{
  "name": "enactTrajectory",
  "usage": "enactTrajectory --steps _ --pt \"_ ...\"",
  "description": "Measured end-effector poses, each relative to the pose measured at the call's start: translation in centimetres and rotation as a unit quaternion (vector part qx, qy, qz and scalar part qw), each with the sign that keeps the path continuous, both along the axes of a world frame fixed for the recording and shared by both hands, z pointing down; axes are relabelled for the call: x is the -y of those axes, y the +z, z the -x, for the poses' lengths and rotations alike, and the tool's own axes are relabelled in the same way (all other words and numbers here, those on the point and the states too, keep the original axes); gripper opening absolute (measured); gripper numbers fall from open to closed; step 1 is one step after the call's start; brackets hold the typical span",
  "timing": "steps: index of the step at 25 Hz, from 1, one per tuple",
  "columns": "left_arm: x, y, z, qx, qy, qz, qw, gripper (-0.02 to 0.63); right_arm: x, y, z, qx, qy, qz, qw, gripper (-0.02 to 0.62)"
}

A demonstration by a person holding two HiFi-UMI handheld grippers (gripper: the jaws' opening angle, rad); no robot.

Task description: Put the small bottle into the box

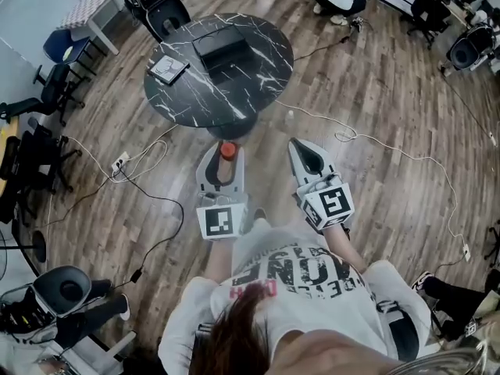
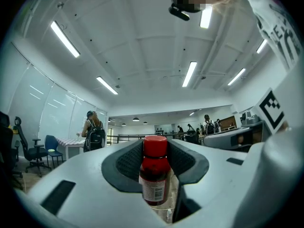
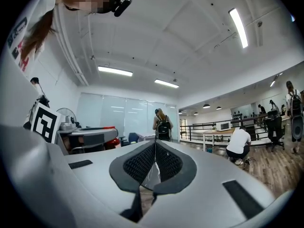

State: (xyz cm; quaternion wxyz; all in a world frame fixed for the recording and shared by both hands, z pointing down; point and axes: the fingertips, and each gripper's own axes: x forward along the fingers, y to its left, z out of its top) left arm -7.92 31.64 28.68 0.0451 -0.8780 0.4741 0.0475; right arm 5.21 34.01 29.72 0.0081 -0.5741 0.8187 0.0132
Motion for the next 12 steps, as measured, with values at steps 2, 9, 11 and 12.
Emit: enactTrajectory --steps 2,9,11,12 --pt "1.7 0.0 0.3 -0.001 0.004 0.000 1.0000 0.147 1.5 0.3 0.4 -0.003 0.004 0.006 1.000 0.002" --pt "5.7 -0.1 1.2 -0.003 0.013 0.002 0.9999 0.147 5.0 1.0 1.5 -0.001 0.011 0.015 1.000 0.002" --pt "6.5 -0.1 1.6 -0.001 0.012 0.004 0.9999 0.147 5.6 0.9 1.6 0.000 0.013 0.014 1.000 0.002" --pt "6.8 -0.1 1.8 -0.001 0.011 0.004 0.9999 0.147 5.9 0.9 1.7 0.000 0.015 0.014 1.000 0.002"
